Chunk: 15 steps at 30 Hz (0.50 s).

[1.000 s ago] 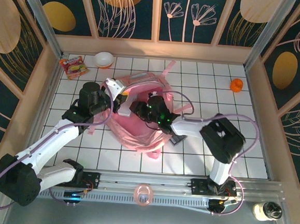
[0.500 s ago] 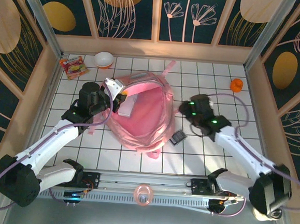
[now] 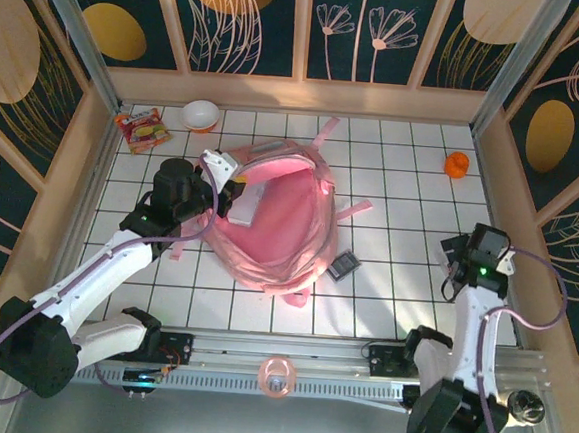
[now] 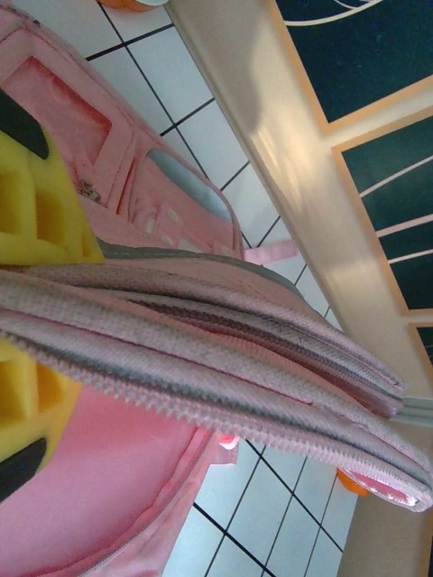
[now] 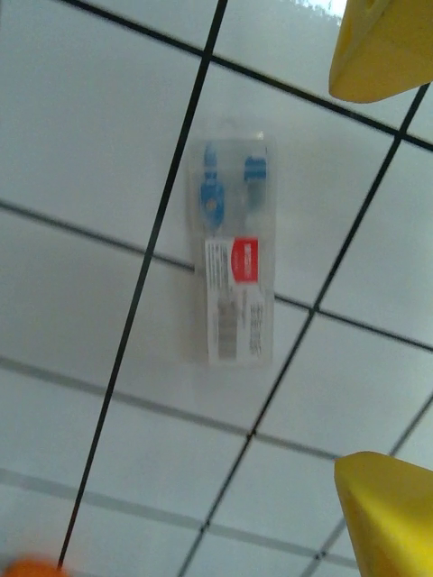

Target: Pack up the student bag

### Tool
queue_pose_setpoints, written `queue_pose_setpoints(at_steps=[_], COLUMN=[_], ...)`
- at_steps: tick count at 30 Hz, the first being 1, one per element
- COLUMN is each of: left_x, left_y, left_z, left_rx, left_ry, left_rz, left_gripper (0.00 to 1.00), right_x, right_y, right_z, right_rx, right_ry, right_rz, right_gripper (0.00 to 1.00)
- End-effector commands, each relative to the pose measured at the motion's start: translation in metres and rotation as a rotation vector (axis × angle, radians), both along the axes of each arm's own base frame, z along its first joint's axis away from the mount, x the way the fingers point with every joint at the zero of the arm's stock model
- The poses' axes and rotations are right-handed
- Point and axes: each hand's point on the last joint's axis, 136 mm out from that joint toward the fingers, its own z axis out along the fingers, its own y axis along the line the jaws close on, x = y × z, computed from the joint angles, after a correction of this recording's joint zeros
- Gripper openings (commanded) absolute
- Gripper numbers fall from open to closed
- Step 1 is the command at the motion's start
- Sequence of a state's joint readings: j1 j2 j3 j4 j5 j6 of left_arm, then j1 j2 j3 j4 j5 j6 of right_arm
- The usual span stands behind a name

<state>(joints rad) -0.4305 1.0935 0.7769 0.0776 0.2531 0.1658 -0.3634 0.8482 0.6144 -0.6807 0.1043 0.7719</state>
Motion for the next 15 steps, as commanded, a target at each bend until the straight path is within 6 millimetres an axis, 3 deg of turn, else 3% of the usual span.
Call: queue_pose_setpoints(at_steps=[1,6,15], left_x=[0.004,0.004,0.006], left_y=[-0.005,-0.006,-0.008], left_z=[0.066,0.063,0.06], left_rx=[-0.118,-0.12,-0.128], left_ry=[-0.16,-0.151,-0.142], left_rz=[-0.013,-0.014,-0.021], left_gripper=[0.0,0.0,0.0], right_x=[0.005,0.02,0.001], right_y=[-0.004,-0.002,-0.003], right_z=[-0.006,-0.001,-0.016], right_rx=[0.057,0.164,0.398], right_ry=[0.014,-0.169,-0.246], right_rz=[-0.003,-0.09,-0.543], right_gripper=[0.99,0.99,0.97])
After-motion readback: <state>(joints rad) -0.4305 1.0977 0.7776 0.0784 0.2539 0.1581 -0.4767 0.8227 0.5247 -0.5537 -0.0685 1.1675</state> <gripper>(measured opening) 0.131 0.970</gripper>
